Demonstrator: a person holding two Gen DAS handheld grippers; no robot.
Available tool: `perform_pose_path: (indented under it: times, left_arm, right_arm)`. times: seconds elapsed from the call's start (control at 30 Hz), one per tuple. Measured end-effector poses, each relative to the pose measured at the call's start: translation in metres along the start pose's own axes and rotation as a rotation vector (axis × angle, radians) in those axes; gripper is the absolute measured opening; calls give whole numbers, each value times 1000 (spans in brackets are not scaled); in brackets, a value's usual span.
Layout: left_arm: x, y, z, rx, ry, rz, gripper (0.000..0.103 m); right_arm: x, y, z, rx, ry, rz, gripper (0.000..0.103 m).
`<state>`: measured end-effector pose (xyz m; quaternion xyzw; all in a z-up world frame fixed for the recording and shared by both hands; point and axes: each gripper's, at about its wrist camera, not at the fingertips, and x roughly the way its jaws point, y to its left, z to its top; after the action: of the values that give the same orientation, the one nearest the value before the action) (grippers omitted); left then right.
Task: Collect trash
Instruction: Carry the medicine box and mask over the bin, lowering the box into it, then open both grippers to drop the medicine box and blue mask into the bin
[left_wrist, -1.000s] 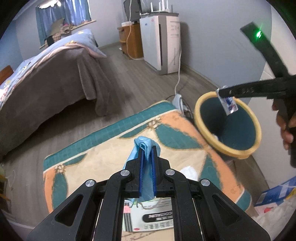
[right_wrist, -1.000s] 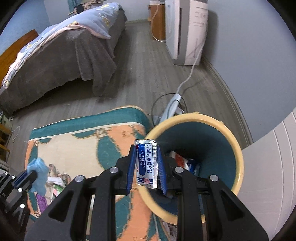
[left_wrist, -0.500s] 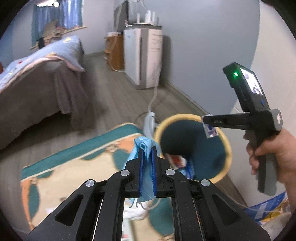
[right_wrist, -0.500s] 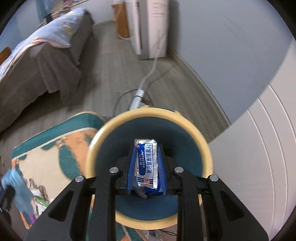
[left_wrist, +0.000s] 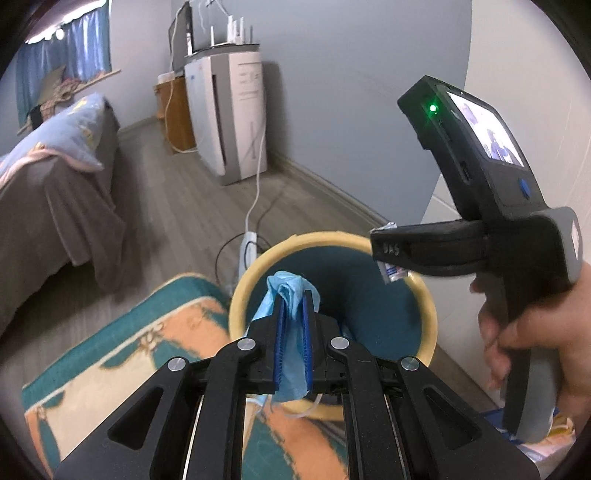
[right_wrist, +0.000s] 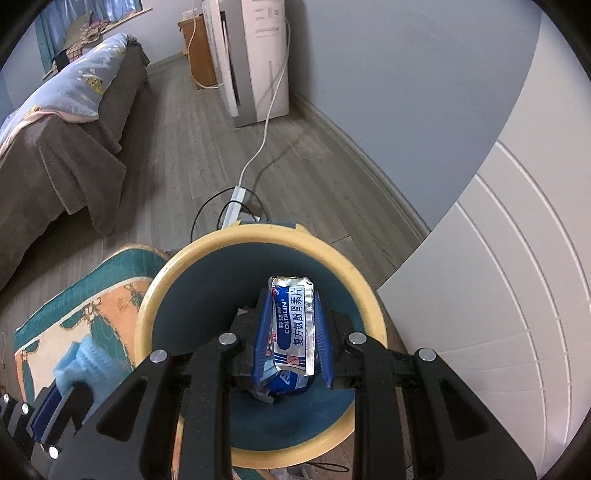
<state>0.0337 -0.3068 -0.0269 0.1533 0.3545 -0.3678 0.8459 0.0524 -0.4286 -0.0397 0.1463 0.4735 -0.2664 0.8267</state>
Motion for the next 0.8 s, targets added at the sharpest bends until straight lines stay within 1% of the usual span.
perform_pose_path:
  times: [0.1,0.2,0.23,0.27,0.33,0.4,0.43,0.47,0.5,0.53,0.57,0.6,0.63,0.73,0.77,0.8]
  left_arm:
    - [2,-5,4,1,-16,-9,9]
    - [4,-9,6,11,-27,-11,15]
    - [3,-10,6,16,-31,-11,16]
    - [3,-11,6,22,-33,-10,18]
    - [3,-13,6,29,-37,-4,29]
    - [3,-13,4,29,-41,3,38]
    - [2,-13,3,27,-44,4,41]
    - [1,-12,2,23,-45,4,42]
    - [1,-11,1,19,-45,7,46]
    - [0,-10,0,17,-46,9,52]
    - [-1,-10,-1,15,-48,13,56]
    - [-2,-9,-3,13,-53,21,64]
    - [-4,-8,-4,11,-57,25,73]
    - [-7,-3,-6,4,-69,55,90]
    - [-7,-2,-7,-5,-68,66,92]
    - [-7,1,-7,-14,-65,74,94]
  right_arm:
    - [-4,-5,2,14,-19,-11,23]
    - [-7,-6,4,19,-31,-14,23]
    - [-7,-5,4,17,-34,-13,26]
    - [-8,-4,4,11,-38,-15,34]
    - [-9,-2,4,1,-46,-16,44]
    - [-10,1,4,-11,-52,-19,46]
    - [-11,3,5,-17,-52,-18,49]
    - [-11,5,5,-21,-53,-16,57]
    - [-11,6,4,-24,-55,-14,61]
    - [-12,6,4,-25,-59,-12,67]
    - [-13,7,4,-26,-62,-9,72]
    - [-13,7,4,-26,-64,-8,75]
    - [-14,7,4,-25,-66,-6,80]
    - [-14,10,4,-29,-64,2,91]
    - [-14,12,3,-34,-62,4,95]
    - [-13,13,3,-37,-61,12,96]
